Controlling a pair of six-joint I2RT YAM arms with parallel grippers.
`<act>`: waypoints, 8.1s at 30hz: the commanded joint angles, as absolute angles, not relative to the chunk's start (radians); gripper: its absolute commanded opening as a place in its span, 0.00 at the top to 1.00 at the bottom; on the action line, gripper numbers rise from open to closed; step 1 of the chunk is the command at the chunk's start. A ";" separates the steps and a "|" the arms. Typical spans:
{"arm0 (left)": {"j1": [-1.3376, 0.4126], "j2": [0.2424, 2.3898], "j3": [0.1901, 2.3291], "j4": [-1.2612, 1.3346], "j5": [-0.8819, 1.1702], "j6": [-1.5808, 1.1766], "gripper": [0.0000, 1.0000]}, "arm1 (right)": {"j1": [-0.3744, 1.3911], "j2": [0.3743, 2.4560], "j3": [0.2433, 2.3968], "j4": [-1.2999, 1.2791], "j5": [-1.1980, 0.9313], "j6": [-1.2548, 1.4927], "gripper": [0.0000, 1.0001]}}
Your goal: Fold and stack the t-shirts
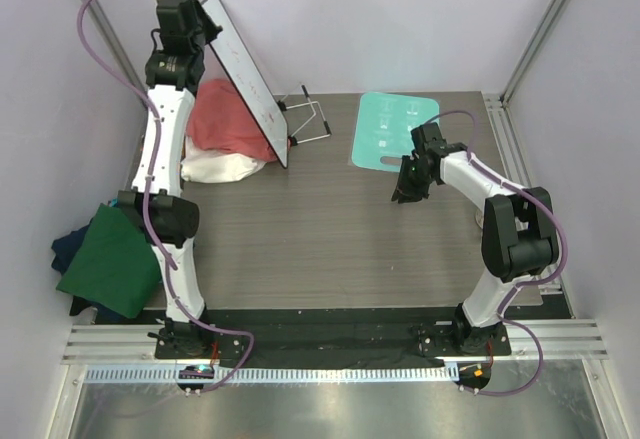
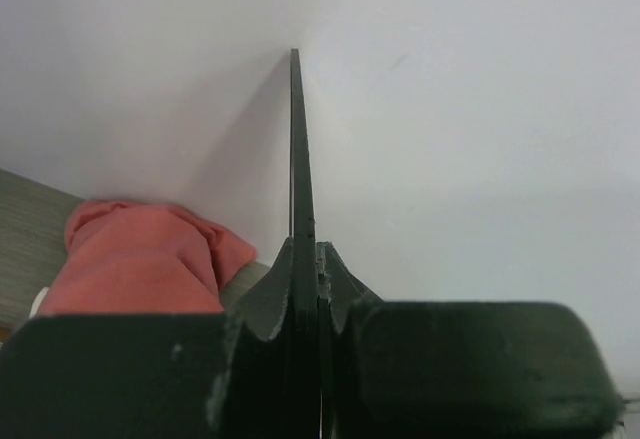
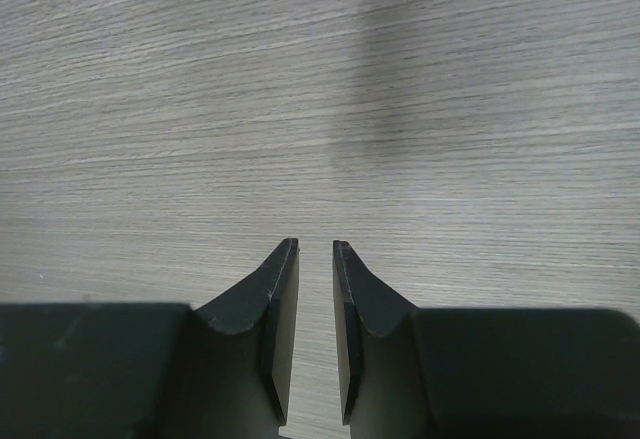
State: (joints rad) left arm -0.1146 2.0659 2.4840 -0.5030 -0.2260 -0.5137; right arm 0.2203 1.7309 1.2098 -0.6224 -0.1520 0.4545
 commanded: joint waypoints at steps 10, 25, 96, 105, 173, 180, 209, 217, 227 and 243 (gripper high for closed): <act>-0.376 2.200 2.517 -0.258 -0.166 -0.580 1.00 | 0.216 1.701 1.157 -0.595 -0.175 0.454 0.74; -0.472 2.194 2.550 -0.268 -0.183 -0.529 1.00 | 0.215 1.606 1.091 -0.534 -0.173 0.453 0.74; -0.245 1.923 2.319 -0.293 -0.089 -0.505 1.00 | 0.196 1.680 1.025 -0.466 -0.255 0.485 0.72; -0.345 1.996 2.330 -0.304 -0.113 -0.483 1.00 | 0.196 1.649 0.996 -0.460 -0.253 0.486 0.59; -0.330 1.990 2.111 -0.733 -0.561 -0.245 1.00 | 0.192 1.735 1.182 -0.514 -0.311 0.456 0.54; -0.400 1.991 2.042 -0.742 -0.517 -0.244 1.00 | 0.193 1.856 1.472 -0.525 -0.344 0.471 0.54; -0.584 1.968 1.960 -0.787 -0.416 -0.319 1.00 | 0.440 2.281 1.710 0.078 -0.367 0.962 0.48; -0.592 1.977 1.956 -0.808 -0.394 -0.348 1.00 | 0.440 2.341 1.746 0.077 -0.383 0.982 0.48; -0.598 1.974 1.888 -0.811 -0.338 -0.416 1.00 | 0.446 2.411 1.841 0.083 -0.410 1.034 0.48; -0.621 1.993 1.885 -0.825 -0.382 -0.425 0.66 | 0.482 2.459 1.841 0.147 -0.422 1.097 0.48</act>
